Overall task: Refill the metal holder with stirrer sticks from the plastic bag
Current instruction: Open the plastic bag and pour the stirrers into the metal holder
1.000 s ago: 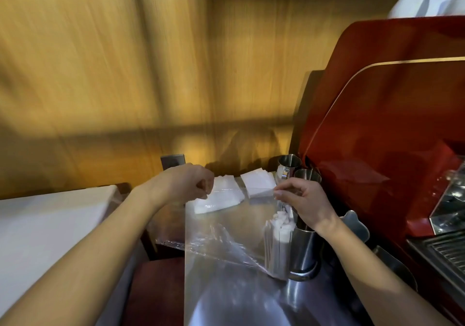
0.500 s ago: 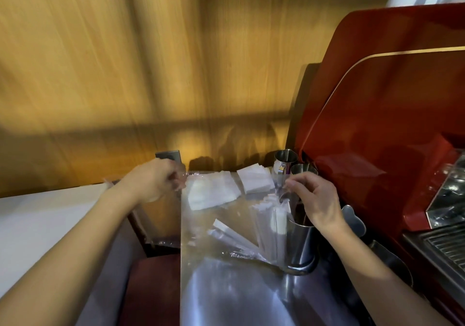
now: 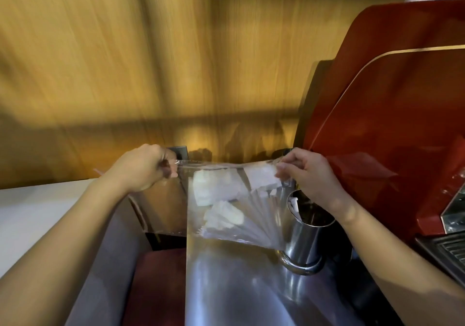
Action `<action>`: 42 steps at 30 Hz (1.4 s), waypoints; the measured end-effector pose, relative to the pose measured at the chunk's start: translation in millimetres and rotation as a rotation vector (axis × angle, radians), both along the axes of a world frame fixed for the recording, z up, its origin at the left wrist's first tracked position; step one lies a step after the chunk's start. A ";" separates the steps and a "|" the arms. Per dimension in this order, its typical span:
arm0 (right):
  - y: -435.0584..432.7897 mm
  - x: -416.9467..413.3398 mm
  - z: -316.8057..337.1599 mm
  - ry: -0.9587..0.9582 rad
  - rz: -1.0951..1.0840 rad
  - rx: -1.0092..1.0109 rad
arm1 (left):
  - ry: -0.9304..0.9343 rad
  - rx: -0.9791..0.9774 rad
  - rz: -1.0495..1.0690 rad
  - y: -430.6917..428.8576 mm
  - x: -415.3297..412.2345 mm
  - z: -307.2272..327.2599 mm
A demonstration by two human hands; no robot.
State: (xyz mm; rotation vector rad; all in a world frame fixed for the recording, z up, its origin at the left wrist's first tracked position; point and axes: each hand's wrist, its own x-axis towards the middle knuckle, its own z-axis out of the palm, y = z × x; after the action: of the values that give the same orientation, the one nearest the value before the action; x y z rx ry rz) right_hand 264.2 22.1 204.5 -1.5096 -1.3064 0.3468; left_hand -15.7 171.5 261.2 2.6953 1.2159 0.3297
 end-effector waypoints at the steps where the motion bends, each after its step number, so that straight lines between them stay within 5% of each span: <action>1: 1.2 -1.6 1.2 -0.031 0.022 -0.015 | 0.006 0.022 0.014 0.6 0.1 0.3; 10: 3.5 0.9 7.6 -0.037 -0.031 0.024 | 0.017 -0.033 -0.003 3.0 0.4 -0.2; 18: 12.7 -16.5 17.3 -0.346 0.066 -0.076 | 0.073 -0.077 0.000 6.4 -1.2 -12.5; 25: 15.5 -22.5 7.1 -0.329 0.058 -0.058 | 0.056 -0.093 -0.030 10.2 -12.4 -21.9; 29: 18.3 -24.7 11.3 -0.112 0.084 0.003 | 0.005 -0.179 -0.014 10.9 -15.4 -26.7; 32: 18.6 -35.2 5.7 -0.248 0.195 -0.076 | -0.100 -0.274 -0.068 -2.1 -1.7 -34.2; 38: 11.9 -27.8 -6.8 -0.101 0.175 -0.044 | 0.116 -0.200 -0.127 -14.1 32.1 -53.8; 42: 1.8 -12.9 -22.8 -0.156 0.128 -0.245 | 0.082 -0.200 -0.122 -11.6 36.3 -56.7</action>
State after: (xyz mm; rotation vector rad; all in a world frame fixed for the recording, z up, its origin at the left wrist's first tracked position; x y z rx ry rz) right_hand 251.2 24.0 181.7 -1.6870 -1.5327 0.4939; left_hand 20.6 159.9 204.5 2.6155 1.0376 0.0768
